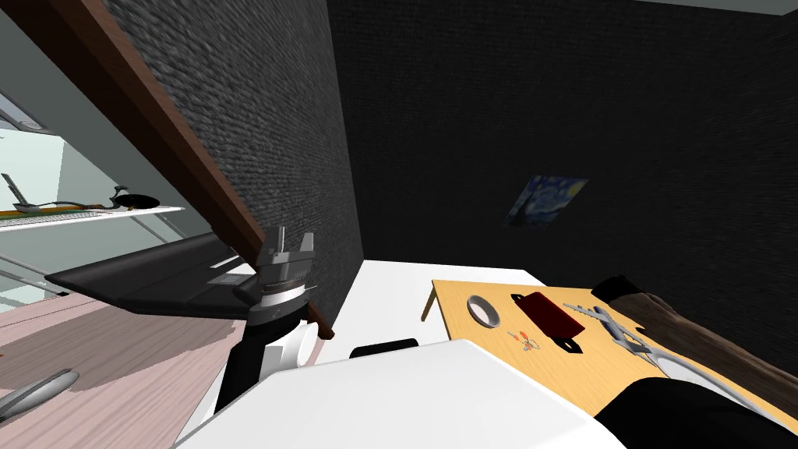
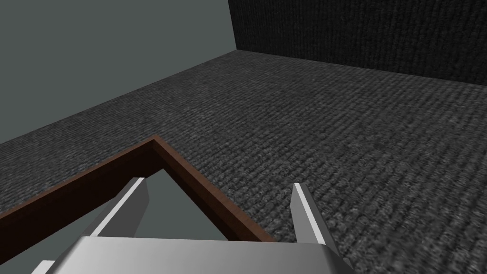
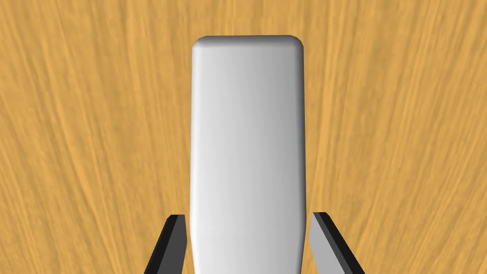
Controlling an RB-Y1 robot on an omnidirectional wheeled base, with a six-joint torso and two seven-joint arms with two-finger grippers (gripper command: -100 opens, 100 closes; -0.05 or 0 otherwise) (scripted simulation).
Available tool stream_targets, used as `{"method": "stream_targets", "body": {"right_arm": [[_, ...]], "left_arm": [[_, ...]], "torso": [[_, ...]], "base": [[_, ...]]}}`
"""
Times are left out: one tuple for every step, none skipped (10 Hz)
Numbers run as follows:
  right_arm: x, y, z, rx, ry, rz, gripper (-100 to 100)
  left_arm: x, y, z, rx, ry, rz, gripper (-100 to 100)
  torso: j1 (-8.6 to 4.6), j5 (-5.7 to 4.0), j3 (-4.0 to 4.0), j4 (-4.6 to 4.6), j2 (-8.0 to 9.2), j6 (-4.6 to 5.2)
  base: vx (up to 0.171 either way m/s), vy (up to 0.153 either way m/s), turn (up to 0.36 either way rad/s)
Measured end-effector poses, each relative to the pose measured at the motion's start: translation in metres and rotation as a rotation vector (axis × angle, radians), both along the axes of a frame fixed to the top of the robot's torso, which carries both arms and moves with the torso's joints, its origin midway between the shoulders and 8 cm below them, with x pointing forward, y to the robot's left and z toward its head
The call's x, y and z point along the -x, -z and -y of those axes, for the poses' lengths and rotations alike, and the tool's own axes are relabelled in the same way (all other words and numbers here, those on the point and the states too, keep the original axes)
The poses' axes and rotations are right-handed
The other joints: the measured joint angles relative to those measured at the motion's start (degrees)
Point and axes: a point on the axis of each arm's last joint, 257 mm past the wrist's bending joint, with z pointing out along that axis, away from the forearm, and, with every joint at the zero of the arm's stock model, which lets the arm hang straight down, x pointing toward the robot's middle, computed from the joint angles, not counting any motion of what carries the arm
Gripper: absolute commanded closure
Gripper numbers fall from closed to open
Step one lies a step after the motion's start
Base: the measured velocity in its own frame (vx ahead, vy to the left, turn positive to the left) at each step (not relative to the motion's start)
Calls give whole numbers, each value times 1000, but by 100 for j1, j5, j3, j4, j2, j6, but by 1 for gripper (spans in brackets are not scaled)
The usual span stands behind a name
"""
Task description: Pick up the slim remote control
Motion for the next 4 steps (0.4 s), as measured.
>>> {"method": "stream_targets", "body": {"right_arm": [[0,0,0,0,0,0,100],[0,-6,7,4,-7,0,100],[-1,-12,12,5,-16,-2,100],[-1,-13,12,5,-15,-2,0]], "left_arm": [[0,0,0,0,0,0,0],[0,0,0,0,0,0,0],[0,0,0,0,0,0,0],[0,0,0,0,0,0,0]], "torso": [[0,0,0,0,0,0],[8,7,-5,-4,-7,5],[20,7,-8,-4,-12,6],[15,5,-6,-3,-9,3]], "base": [[27,23,-96],[40,45,-121],[15,23,-25],[0,0,0]]}}
